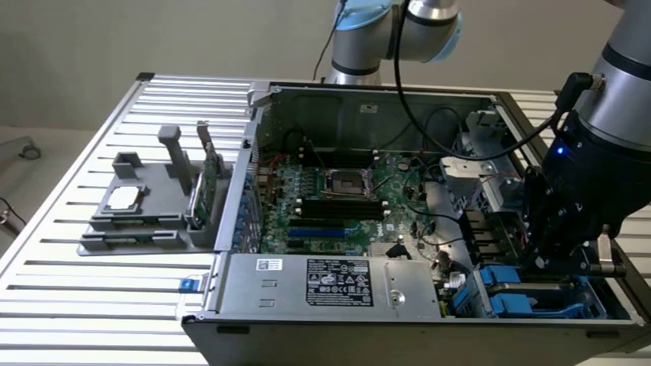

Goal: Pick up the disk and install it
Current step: 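Insert the second disk wire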

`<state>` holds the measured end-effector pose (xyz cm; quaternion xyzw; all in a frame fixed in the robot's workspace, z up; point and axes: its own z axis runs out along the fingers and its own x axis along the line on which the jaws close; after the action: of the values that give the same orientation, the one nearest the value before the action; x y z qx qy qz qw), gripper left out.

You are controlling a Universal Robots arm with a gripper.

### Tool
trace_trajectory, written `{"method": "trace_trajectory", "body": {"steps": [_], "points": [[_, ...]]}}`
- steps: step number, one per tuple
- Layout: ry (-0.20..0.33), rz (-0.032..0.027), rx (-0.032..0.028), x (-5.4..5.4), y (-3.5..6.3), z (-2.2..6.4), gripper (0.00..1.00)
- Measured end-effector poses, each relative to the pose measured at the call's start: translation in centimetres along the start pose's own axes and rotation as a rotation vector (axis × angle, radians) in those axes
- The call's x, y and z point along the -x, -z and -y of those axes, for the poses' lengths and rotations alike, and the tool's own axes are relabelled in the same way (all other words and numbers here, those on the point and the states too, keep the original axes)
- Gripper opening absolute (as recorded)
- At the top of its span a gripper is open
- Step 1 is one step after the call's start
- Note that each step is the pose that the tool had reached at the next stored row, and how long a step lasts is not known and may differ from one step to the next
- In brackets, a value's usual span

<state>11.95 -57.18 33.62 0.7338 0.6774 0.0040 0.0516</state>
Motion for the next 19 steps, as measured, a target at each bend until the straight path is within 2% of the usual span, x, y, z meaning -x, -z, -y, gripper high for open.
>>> {"method": "trace_trajectory", "body": {"steps": [9, 12, 16, 17, 19], "points": [[0.000, -0.0117, -0.0119, 0.32, -0.31, -0.34, 0.16], [0.000, -0.0134, -0.0164, 0.36, -0.35, -0.45, 0.16], [0.000, -0.0137, -0.0179, 0.36, -0.36, -0.48, 0.18], [0.000, -0.0145, -0.0180, 0.36, -0.38, -0.48, 0.24], [0.000, -0.0151, -0.0181, 0.36, -0.35, -0.49, 0.24]]}}
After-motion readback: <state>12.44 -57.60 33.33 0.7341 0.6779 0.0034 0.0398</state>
